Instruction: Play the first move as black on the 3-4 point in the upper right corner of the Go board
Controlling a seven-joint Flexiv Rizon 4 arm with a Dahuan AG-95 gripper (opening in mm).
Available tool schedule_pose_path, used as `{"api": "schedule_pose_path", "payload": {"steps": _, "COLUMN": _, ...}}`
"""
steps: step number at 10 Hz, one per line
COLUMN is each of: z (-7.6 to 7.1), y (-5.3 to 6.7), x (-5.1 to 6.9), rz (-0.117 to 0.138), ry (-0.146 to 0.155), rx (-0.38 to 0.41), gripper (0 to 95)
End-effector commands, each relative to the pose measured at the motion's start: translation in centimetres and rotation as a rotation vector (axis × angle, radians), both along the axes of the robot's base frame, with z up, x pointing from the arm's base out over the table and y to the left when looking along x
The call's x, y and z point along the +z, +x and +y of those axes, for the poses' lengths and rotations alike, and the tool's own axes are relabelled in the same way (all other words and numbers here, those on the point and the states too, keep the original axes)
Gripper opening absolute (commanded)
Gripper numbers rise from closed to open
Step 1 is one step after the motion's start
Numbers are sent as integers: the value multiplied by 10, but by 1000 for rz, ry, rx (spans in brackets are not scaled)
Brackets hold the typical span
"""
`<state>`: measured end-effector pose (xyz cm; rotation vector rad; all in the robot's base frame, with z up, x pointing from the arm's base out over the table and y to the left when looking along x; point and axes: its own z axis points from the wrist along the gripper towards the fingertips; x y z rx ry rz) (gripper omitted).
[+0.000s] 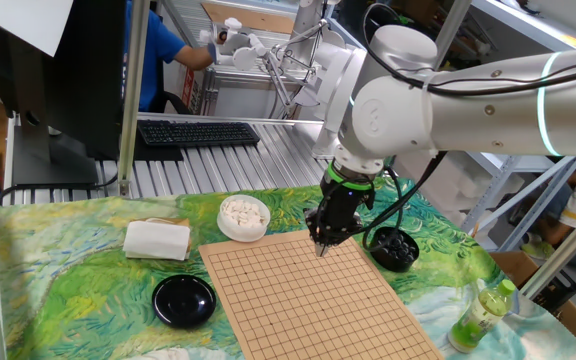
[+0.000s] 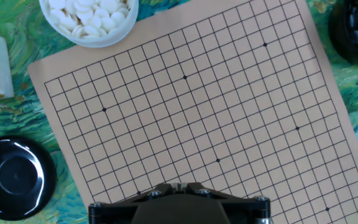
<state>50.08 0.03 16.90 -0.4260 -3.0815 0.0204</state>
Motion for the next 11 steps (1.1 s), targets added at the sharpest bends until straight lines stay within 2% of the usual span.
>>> {"api": "schedule_pose_path", "payload": {"steps": 1, "z": 0, "y": 0, "x": 0, "rz": -2, "ry": -12, "rx": -11, "gripper": 0}}
{"api": "schedule_pose_path", "payload": {"steps": 2, "z": -1, "y": -1, "x": 2, "rz": -1, "ry": -25, "rx": -33, "gripper": 0}}
{"api": "schedule_pose_path", "payload": {"steps": 3, "z": -2, "y": -1, "x": 4, "rz": 45, "ry": -3, "rx": -64, "gripper": 0}}
{"api": "schedule_pose_path", "payload": {"steps": 4, "z": -3, "y": -2, "x": 7, "rz": 89, "ry": -4, "rx": -66, "gripper": 0}}
{"api": "schedule_pose_path", "payload": {"steps": 5, "z": -4, "y": -3, "x": 9, "rz": 104, "ry": -10, "rx": -71, "gripper": 0}}
{"api": "schedule_pose_path", "payload": {"steps": 7, "z": -7, "y": -5, "x": 18, "rz": 162, "ry": -8, "rx": -104, "gripper": 0}}
{"api": "schedule_pose_path", "payload": {"steps": 9, "z": -8, "y": -7, "x": 28, "rz": 193, "ry": -3, "rx": -128, "gripper": 0}}
{"api": "schedule_pose_path", "payload": {"steps": 11, "z": -4, "y": -9, "x": 32, "rz": 196, "ry": -9, "rx": -128, "gripper": 0}}
